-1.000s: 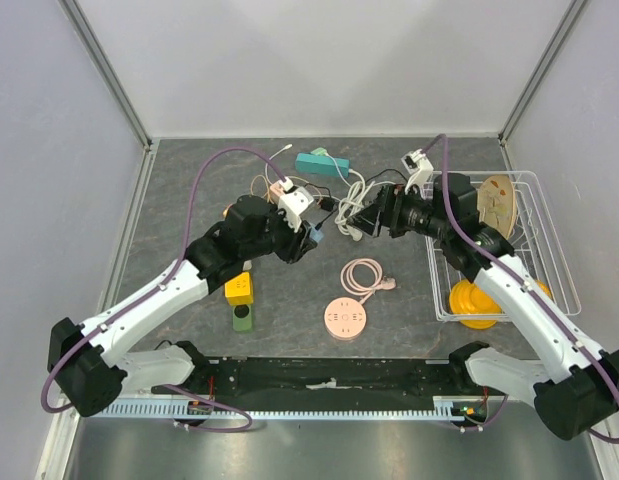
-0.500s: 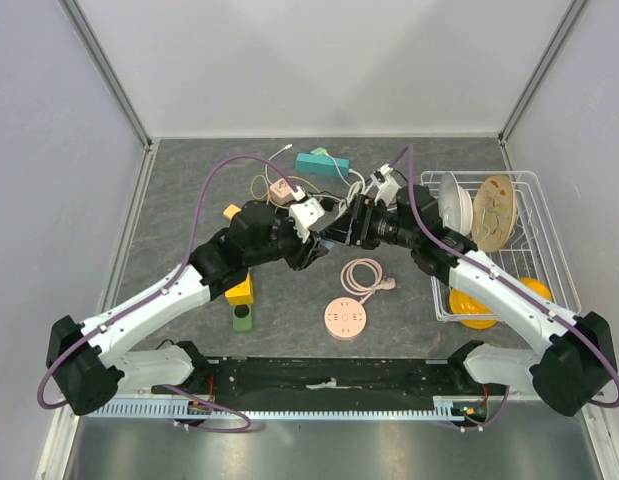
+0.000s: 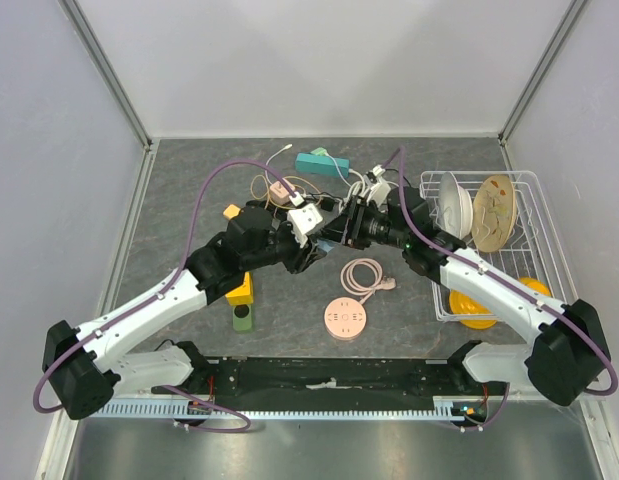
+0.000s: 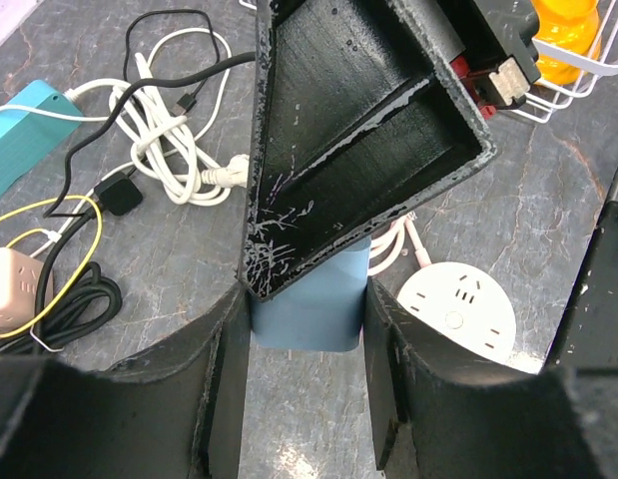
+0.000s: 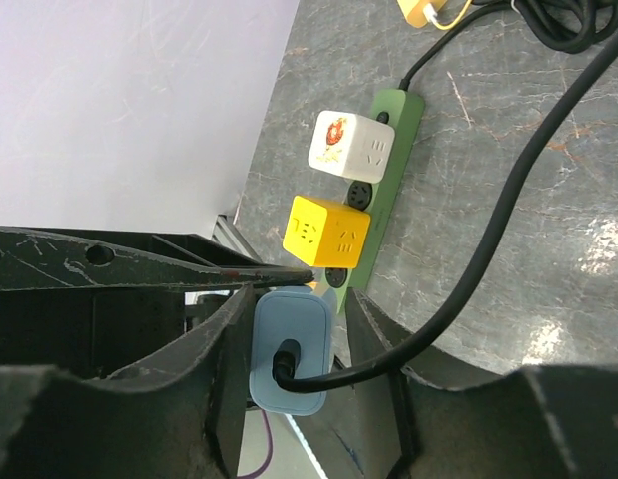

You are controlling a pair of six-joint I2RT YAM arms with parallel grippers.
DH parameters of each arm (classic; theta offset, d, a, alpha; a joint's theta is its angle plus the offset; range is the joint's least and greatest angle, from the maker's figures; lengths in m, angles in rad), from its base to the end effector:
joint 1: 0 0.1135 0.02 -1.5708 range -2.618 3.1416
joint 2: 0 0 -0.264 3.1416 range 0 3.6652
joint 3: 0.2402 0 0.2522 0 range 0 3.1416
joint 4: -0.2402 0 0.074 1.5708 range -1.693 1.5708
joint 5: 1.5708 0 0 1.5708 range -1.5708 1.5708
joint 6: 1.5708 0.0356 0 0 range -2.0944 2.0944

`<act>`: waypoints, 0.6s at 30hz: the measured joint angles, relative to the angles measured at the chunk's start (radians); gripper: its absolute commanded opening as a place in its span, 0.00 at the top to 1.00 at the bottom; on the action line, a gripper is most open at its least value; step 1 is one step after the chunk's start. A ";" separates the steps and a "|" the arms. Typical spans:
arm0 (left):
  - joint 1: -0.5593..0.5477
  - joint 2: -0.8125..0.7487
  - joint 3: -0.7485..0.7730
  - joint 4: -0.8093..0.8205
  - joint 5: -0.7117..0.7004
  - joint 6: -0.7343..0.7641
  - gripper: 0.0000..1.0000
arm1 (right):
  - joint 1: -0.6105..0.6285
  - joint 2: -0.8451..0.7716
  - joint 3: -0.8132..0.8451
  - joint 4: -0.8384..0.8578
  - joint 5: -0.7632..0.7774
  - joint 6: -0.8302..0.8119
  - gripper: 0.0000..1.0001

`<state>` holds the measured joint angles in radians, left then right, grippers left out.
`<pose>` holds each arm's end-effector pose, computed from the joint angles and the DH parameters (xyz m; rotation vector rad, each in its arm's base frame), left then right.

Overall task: Insert the plug
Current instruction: Pick up the plug from the center of the board.

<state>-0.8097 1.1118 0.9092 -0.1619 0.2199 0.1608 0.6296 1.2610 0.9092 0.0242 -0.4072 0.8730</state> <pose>0.1714 -0.1912 0.3209 1.0540 1.6768 -0.6403 0.2270 0.1828 0.3025 -0.0535 2.1308 1.3491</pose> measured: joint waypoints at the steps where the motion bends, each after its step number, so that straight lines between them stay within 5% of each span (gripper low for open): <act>1: 0.000 0.000 0.000 0.000 0.000 0.002 0.89 | 0.002 0.001 0.000 0.006 -0.003 0.004 0.54; 14: -0.002 -0.006 -0.017 0.014 -0.011 0.022 0.88 | 0.006 0.018 -0.002 0.005 -0.045 0.000 0.53; 17: -0.002 -0.006 -0.019 0.015 -0.011 0.024 0.85 | 0.007 0.018 -0.002 -0.002 -0.050 -0.008 0.64; 18: -0.002 -0.006 -0.021 0.015 -0.011 0.025 0.84 | 0.007 0.018 -0.002 -0.003 -0.050 -0.011 0.75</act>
<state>-0.8116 1.1057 0.8883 -0.1467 0.2089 0.1856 0.6369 1.2789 0.9070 0.0208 -0.4576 0.8619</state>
